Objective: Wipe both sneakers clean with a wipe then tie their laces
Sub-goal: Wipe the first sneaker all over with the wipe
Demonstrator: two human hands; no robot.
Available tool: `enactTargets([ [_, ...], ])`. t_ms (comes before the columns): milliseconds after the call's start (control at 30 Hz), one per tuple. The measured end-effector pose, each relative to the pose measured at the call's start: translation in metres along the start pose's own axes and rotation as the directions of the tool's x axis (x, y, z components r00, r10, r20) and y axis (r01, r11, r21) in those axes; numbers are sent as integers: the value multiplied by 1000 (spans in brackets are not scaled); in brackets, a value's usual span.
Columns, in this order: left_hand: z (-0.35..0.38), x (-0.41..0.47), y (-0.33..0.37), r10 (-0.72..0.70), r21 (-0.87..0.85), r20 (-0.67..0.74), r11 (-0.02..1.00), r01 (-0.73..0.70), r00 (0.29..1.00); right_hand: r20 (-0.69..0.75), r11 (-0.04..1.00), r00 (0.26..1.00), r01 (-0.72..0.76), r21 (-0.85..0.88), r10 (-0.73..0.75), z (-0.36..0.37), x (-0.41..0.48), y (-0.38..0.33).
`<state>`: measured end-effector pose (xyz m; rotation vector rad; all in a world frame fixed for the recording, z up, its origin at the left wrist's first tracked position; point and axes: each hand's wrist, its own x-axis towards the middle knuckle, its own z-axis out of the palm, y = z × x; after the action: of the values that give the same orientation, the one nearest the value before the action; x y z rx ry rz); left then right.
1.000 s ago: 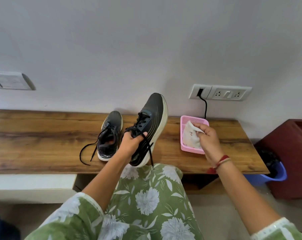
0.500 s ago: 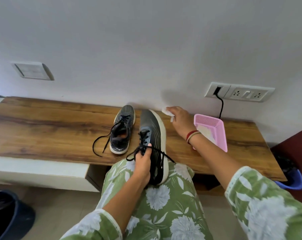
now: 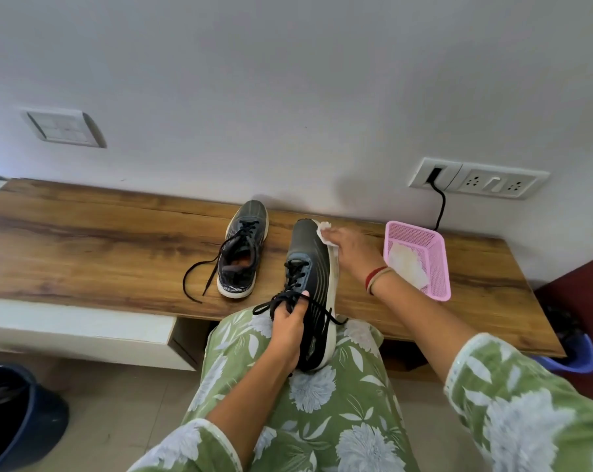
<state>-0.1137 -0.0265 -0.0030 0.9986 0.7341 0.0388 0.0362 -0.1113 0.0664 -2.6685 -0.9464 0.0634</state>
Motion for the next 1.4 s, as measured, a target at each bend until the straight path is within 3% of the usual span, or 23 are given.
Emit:
enactTargets([
  [200, 0, 8, 3, -32, -119, -58, 993, 25, 998, 147, 997, 988, -53, 56, 44, 22, -76, -8],
  [267, -1, 10, 5, -39, -158, -70, 987, 27, 997, 173, 981, 980, -124, 149, 98, 23, -91, -13],
  [333, -2, 9, 7, -48, -155, -51, 987, 39, 998, 57, 908, 968, -248, 338, 243, 11, -79, -17],
  [400, -2, 7, 5, -54, -114, -28, 992, 50, 998, -121, 871, 942, -234, 433, 313, -4, -49, -18],
  [500, 1, 5, 3, -53, -84, -14, 995, 51, 999, -217, 929, 950, -143, 341, 226, -24, -4, -24],
  [633, -2, 4, 4, -56, -122, -10, 991, 55, 998, -14, 985, 994, -106, 136, 108, -6, 5, -26],
  [900, -6, 5, -4, -57, -105, 5, 993, 57, 998, -13, 987, 990, -137, 79, 139, 26, -46, -22],
  [1000, -6, 7, -1, -49, -110, -5, 993, 48, 999, -6, 995, 997, -80, 56, 80, 35, -69, -25],
  [1100, -6, 7, 1, -36, -107, -11, 994, 35, 999, 11, 987, 996, -90, 133, 90, 43, -93, -32],
  [1200, -6, 6, 3, -35, -106, -4, 994, 34, 999, 127, 920, 973, -226, 319, 195, 35, -104, -31],
  [1333, -7, 6, 2, -64, -102, 3, 993, 64, 998, 196, 607, 899, -412, 680, 391, 0, -92, -14],
  [1400, -7, 6, 3, -76, -105, 1, 992, 76, 997, 204, 583, 892, -423, 694, 404, -19, -80, -6],
])
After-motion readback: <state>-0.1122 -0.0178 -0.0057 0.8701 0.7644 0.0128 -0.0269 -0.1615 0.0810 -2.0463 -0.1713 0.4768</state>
